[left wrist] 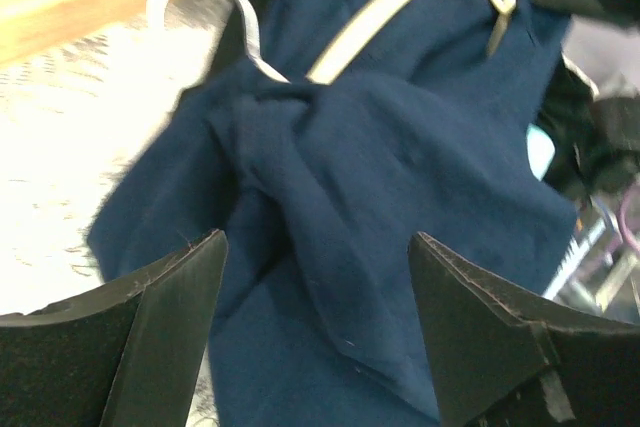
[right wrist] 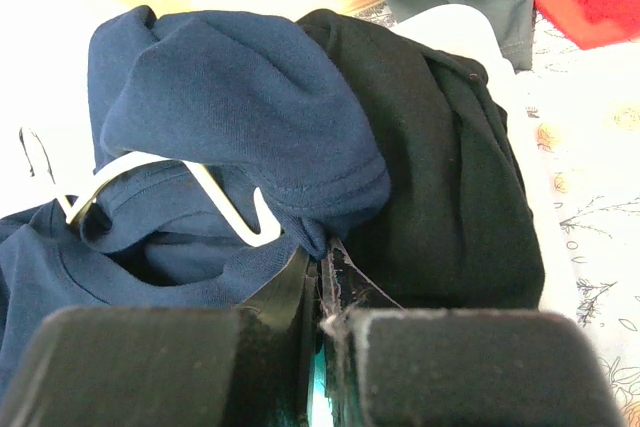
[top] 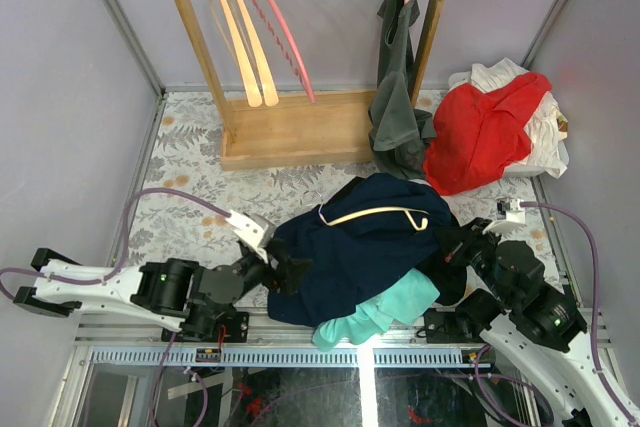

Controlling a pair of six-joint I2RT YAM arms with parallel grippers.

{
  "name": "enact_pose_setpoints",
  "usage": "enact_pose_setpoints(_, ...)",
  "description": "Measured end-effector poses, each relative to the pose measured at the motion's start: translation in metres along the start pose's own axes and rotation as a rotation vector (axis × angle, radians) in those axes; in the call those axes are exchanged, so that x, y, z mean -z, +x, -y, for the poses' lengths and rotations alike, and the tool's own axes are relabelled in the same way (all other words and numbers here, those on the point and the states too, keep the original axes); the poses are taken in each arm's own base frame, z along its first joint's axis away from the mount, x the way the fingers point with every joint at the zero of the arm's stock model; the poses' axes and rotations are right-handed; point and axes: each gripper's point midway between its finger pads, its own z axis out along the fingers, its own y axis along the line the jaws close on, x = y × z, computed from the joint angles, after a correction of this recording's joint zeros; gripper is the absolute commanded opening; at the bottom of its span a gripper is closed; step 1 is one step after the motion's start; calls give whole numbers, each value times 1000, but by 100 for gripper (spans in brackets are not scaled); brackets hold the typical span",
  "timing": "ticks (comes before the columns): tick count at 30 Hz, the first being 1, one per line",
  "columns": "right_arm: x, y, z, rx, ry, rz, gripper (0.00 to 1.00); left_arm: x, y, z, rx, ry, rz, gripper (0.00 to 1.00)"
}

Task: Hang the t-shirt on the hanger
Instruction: Pick up the hanger from the corner of the board.

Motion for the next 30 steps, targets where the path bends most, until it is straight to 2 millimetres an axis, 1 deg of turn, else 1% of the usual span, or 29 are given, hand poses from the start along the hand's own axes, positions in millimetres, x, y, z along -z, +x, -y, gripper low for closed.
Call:
enact_pose_setpoints(4, -2, 2, 0, 2, 4, -12, 0, -2, 34, 26, -68, 152, -112, 71)
enact_pose_setpoints(6, -3, 3, 0, 4, 8, -16, 0, -1, 49, 34, -98, 208, -155, 71)
enact_pose_setpoints(10, -3, 3, 0, 4, 7, -16, 0, -7, 56, 41, -139, 221, -173, 69)
enact_pose_setpoints(14, -3, 2, -1, 3, 3, -13, 0, -16, 60, 38, -167, 182, -175, 69)
enact_pose_setpoints(16, -3, 2, -1, 3, 3, -13, 0, -18, 57, 36, -166, 167, -163, 69)
enact_pose_setpoints(21, -3, 2, -1, 3, 2, -13, 0, -22, 38, 27, -137, 126, -95, 69)
enact_pose_setpoints(25, -3, 2, -1, 3, 0, -10, 0, -16, 19, 27, -96, 138, -48, 70)
enact_pose_setpoints(27, -3, 2, -1, 3, 0, -10, 0, -16, 10, 29, -87, 129, -32, 71)
enact_pose_setpoints(28, -3, 2, -1, 2, 0, -10, 0, -18, 6, 30, -89, 119, -31, 70)
enact_pose_setpoints(30, -3, 2, -1, 2, -1, -10, 0, -27, 9, 31, -112, 91, -46, 70)
